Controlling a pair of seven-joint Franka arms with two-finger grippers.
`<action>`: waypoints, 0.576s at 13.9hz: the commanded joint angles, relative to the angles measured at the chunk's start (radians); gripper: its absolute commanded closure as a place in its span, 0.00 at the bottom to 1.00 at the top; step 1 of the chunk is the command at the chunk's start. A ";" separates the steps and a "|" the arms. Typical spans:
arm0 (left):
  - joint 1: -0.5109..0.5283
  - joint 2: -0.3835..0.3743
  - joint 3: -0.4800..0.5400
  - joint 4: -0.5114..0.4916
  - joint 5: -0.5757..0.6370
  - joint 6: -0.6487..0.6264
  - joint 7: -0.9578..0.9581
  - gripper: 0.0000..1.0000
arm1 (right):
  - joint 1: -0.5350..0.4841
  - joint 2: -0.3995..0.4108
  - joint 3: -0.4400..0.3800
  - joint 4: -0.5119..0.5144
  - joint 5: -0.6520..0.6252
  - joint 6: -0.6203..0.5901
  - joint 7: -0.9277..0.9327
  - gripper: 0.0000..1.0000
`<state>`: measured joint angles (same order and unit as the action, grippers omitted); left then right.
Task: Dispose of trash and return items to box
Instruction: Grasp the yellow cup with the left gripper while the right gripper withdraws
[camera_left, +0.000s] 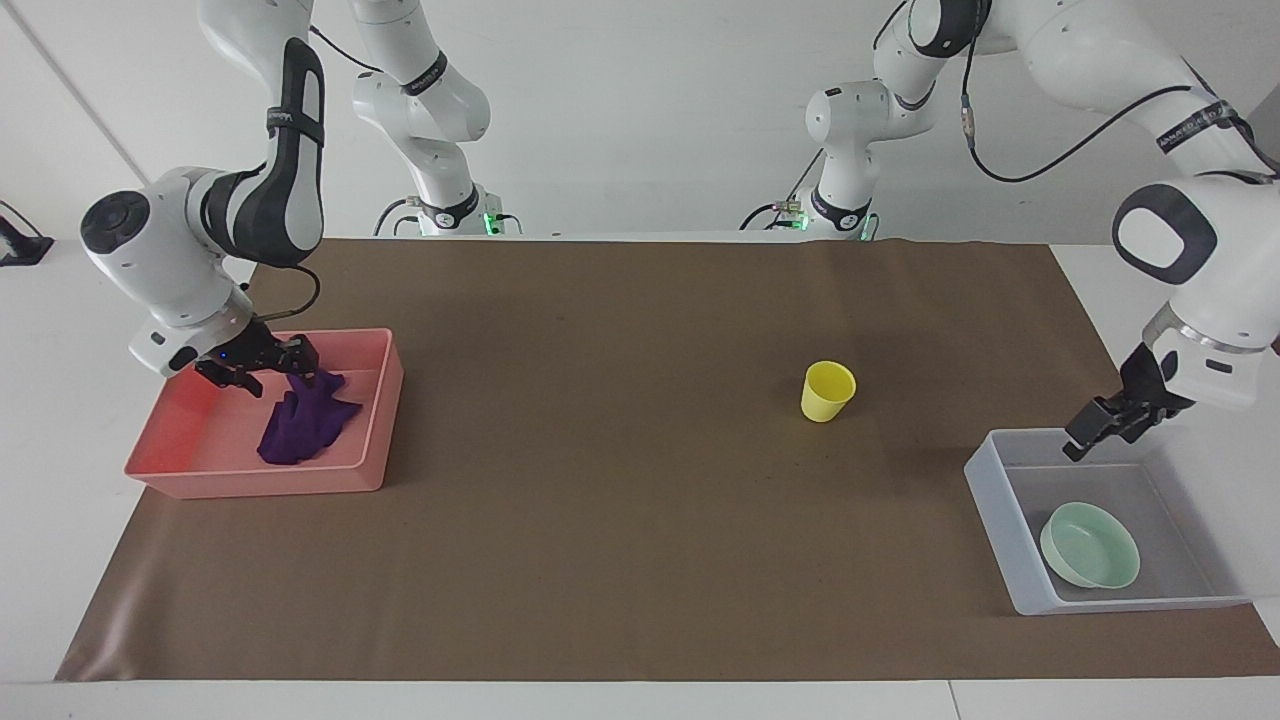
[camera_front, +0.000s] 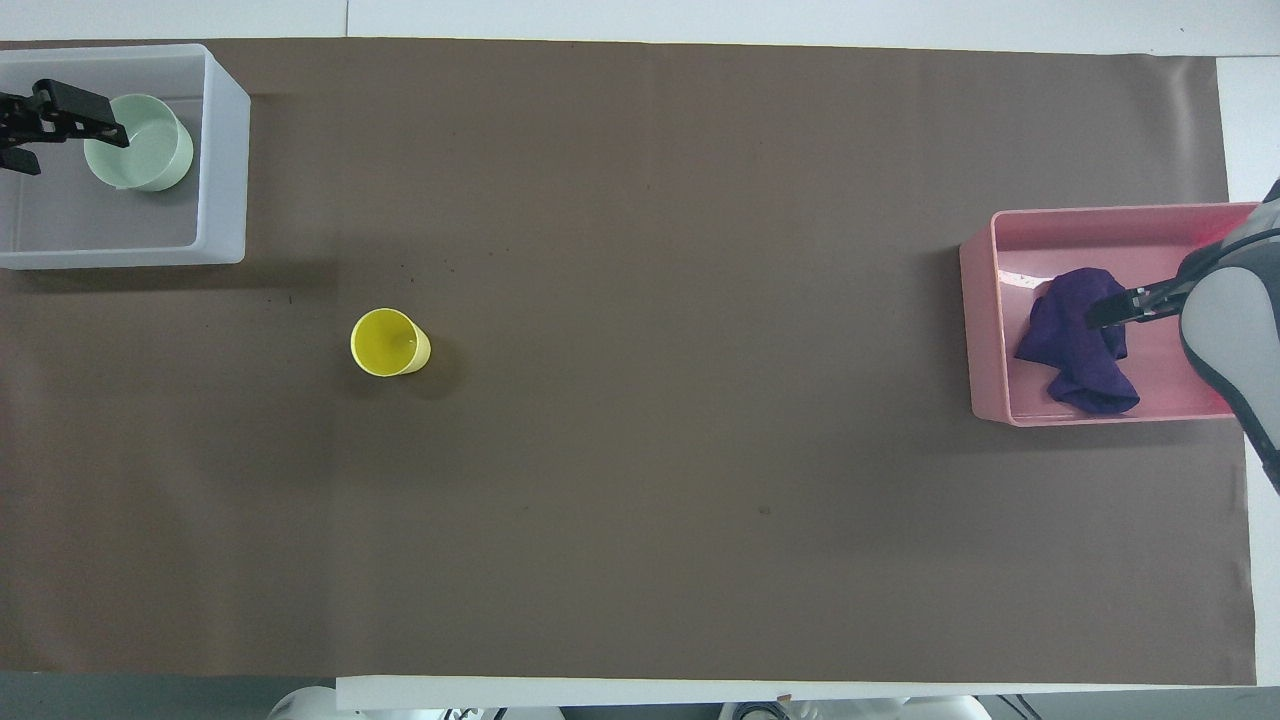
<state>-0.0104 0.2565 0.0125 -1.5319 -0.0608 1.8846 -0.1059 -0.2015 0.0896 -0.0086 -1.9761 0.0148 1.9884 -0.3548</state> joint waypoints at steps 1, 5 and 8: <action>-0.125 -0.109 0.007 -0.152 0.026 -0.131 -0.096 0.00 | 0.083 0.001 0.007 0.103 0.002 -0.121 0.152 0.00; -0.264 -0.325 0.004 -0.651 0.026 0.234 -0.166 0.00 | 0.195 -0.008 0.007 0.173 0.004 -0.232 0.305 0.00; -0.310 -0.350 0.001 -0.758 0.026 0.324 -0.210 0.00 | 0.206 -0.011 0.007 0.279 0.002 -0.370 0.319 0.00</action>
<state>-0.2863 -0.0107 0.0015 -2.1748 -0.0554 2.1490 -0.2777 0.0123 0.0821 -0.0003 -1.7658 0.0147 1.7045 -0.0444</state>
